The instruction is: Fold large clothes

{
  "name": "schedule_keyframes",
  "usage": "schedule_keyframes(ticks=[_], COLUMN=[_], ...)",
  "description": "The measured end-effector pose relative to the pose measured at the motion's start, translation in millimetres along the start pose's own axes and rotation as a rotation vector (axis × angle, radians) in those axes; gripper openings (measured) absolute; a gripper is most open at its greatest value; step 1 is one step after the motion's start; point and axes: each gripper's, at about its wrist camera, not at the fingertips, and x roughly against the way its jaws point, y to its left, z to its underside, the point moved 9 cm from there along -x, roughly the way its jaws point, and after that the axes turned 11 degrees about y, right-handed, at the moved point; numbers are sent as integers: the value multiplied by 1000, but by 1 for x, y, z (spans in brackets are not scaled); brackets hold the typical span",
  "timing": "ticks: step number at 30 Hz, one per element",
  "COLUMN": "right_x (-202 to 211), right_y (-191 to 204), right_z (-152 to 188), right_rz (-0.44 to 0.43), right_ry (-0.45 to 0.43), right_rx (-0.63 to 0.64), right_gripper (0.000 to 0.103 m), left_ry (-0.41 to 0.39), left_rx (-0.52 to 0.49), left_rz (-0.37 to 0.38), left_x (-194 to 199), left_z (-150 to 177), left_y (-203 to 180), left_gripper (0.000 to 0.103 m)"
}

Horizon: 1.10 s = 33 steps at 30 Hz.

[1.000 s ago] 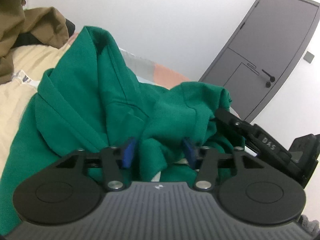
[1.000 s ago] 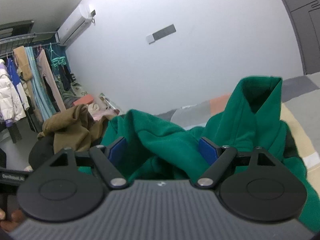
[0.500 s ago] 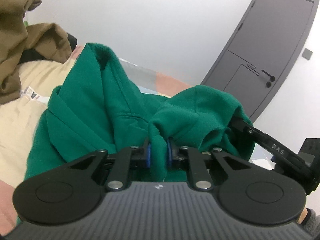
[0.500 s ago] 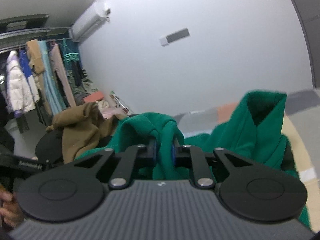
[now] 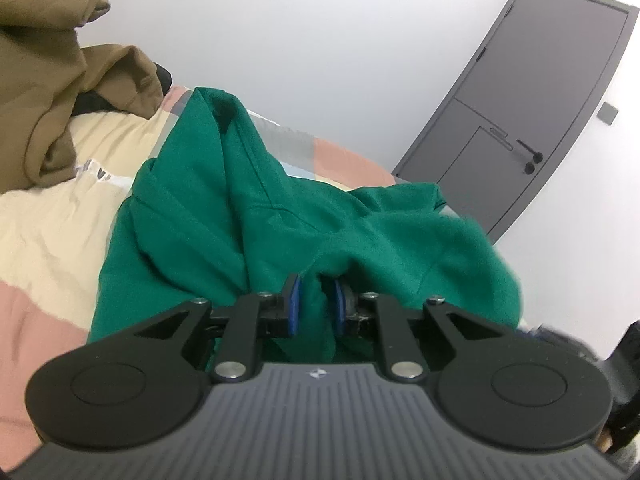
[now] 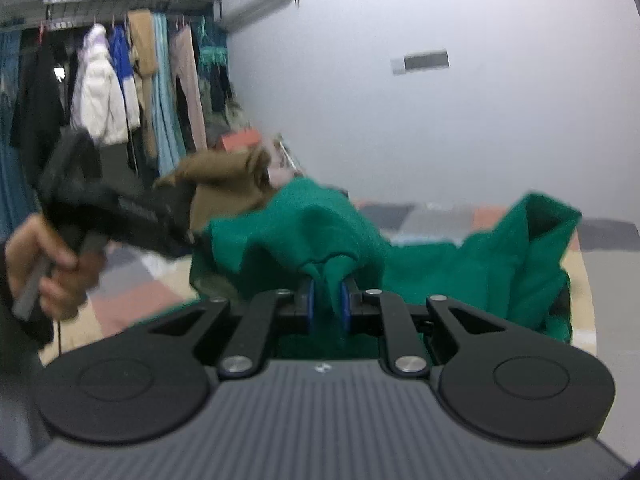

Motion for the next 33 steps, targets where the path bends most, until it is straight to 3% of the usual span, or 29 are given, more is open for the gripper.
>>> schedule_keyframes(ticks=[4, 7, 9, 11, 15, 18, 25, 33], right_x=[4, 14, 24, 32, 32, 13, -28, -73], right_y=[-4, -7, -10, -13, -19, -21, -15, -23], right_z=[23, 26, 22, 16, 8, 12, 15, 43], right_rz=[-6, -17, -40, -68, -65, -9, -8, 47], right_ry=[96, 97, 61, 19, -41, -4, 36, 210], right_rx=[-55, -79, -112, -147, -198, -193, -212, -152], right_gripper=[18, 24, 48, 57, 58, 58, 57, 56], left_ry=[-19, -36, -55, -61, -28, 9, 86, 183], left_rx=[29, 43, 34, 19, -18, -42, -78, -135], left_rz=[47, 86, 100, 125, 124, 109, 51, -44], left_x=[14, 18, 18, 17, 4, -14, -52, -88], left_z=[9, 9, 7, 6, 15, 22, 34, 49], left_y=[2, -2, -8, -15, -30, -36, -37, -30], left_gripper=[31, 43, 43, 44, 44, 44, 44, 44])
